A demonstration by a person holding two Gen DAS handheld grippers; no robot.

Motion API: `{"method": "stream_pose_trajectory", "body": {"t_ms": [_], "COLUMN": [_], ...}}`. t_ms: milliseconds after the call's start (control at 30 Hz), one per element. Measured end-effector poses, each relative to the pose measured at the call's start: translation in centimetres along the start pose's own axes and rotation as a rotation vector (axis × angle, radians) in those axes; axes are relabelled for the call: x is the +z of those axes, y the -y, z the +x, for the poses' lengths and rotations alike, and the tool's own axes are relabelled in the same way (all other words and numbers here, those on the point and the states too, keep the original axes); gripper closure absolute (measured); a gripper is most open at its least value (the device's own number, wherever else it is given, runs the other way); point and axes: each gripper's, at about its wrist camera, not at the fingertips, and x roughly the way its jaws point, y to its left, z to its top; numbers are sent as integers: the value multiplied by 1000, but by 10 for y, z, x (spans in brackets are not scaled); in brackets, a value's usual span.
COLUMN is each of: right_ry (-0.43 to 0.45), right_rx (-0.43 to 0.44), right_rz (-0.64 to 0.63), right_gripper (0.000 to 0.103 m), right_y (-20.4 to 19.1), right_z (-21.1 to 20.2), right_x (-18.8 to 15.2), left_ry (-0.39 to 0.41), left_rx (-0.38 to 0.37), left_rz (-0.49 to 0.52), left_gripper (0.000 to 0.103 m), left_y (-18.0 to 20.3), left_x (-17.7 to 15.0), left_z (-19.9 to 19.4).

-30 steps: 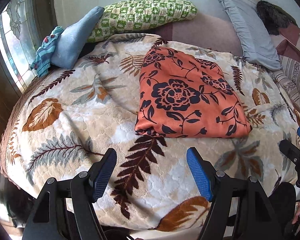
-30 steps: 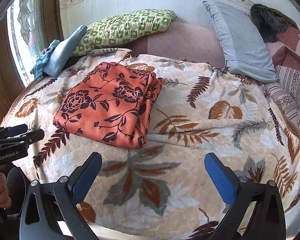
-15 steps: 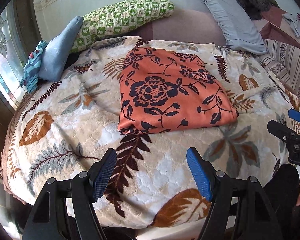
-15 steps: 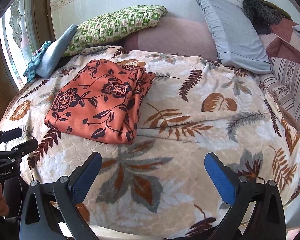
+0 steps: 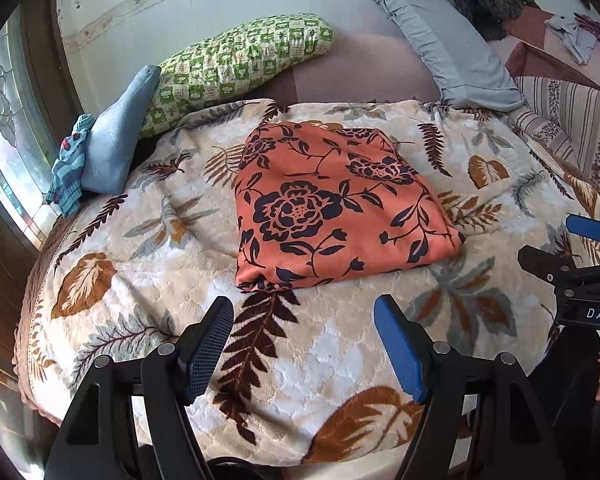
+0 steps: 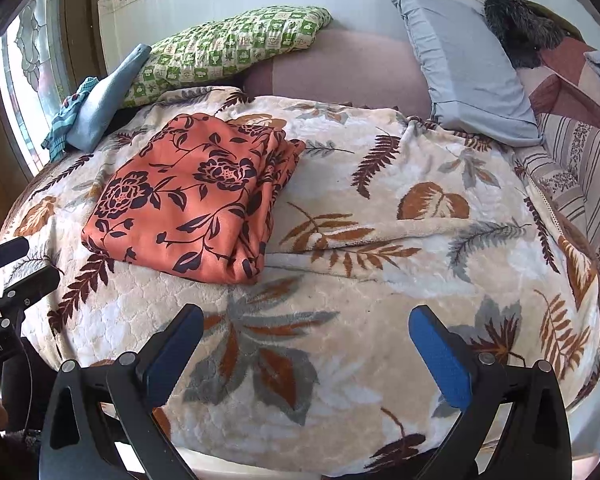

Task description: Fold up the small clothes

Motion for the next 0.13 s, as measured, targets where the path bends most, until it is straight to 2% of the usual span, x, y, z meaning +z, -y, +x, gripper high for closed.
{"method": "stream_pose_trajectory", "body": {"t_ms": [133], "right_ry": [2], "right_rx": [-12], "right_rz": [-30], "right_gripper": [0], "right_y": [-1], "right_z": [-2], "right_x": [1], "left_ry": [-8], "left_rx": [16], "left_rz": [13], "left_gripper": [30], "left_y": [0], "left_x": [0], "left_z": [2]}}
